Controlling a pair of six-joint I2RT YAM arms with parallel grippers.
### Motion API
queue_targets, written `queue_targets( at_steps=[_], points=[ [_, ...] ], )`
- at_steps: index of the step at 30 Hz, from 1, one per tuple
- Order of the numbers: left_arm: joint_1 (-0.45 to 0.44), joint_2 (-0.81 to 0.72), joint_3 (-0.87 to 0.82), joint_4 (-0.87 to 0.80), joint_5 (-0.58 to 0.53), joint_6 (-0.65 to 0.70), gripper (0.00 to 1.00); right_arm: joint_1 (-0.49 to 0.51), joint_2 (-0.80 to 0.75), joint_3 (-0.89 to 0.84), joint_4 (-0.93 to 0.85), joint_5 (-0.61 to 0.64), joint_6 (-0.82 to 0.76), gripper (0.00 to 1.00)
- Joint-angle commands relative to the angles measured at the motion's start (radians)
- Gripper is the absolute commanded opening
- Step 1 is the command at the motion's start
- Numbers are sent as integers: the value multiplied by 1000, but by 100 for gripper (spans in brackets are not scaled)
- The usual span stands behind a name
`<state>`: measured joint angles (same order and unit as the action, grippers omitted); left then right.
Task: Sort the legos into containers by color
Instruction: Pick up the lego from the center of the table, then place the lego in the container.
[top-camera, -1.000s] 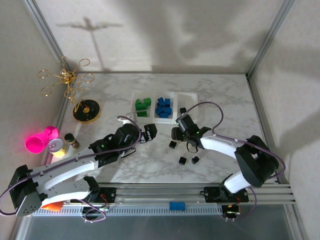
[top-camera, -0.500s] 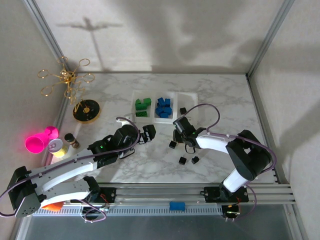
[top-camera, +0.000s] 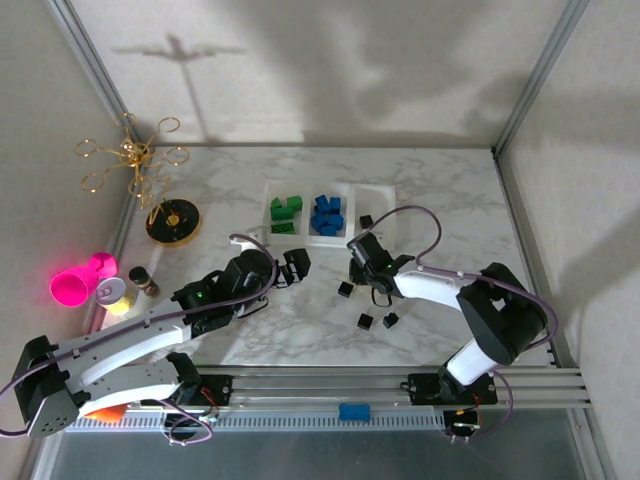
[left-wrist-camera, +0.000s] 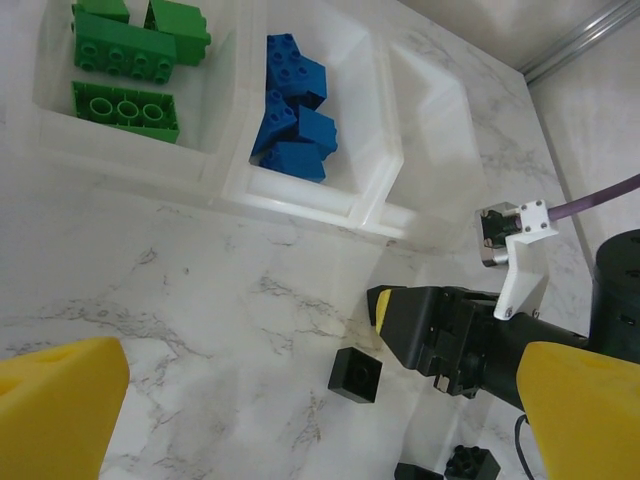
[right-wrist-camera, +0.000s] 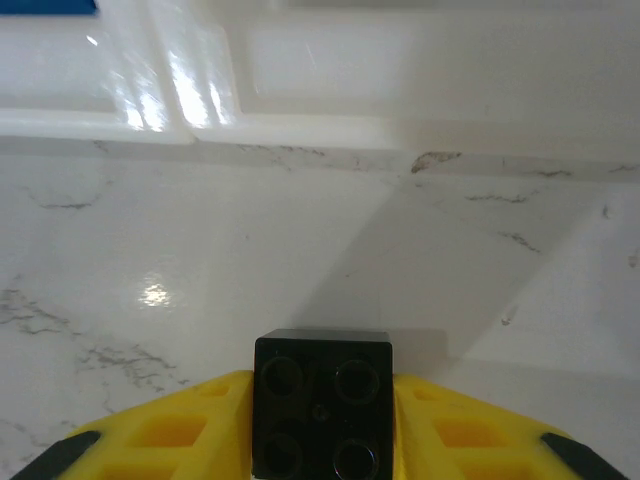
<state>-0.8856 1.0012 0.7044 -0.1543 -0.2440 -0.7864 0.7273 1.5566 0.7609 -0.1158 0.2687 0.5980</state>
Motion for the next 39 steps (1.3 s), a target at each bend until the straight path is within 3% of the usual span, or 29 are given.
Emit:
queue_targets(
  at_steps=[1, 9, 22, 39],
  points=[
    [5, -20, 4, -8, -15, 9, 100, 0, -75, 37, -40, 25, -25, 36],
    [6, 31, 59, 12, -17, 47, 100, -114, -110, 149, -78, -2, -118, 37],
    [17, 108, 148, 22, -37, 102, 100, -225, 179, 426, -39, -18, -205, 36],
    [58, 125, 138, 41, -23, 101, 100, -276, 339, 470, 17, -65, -237, 39]
  ],
)
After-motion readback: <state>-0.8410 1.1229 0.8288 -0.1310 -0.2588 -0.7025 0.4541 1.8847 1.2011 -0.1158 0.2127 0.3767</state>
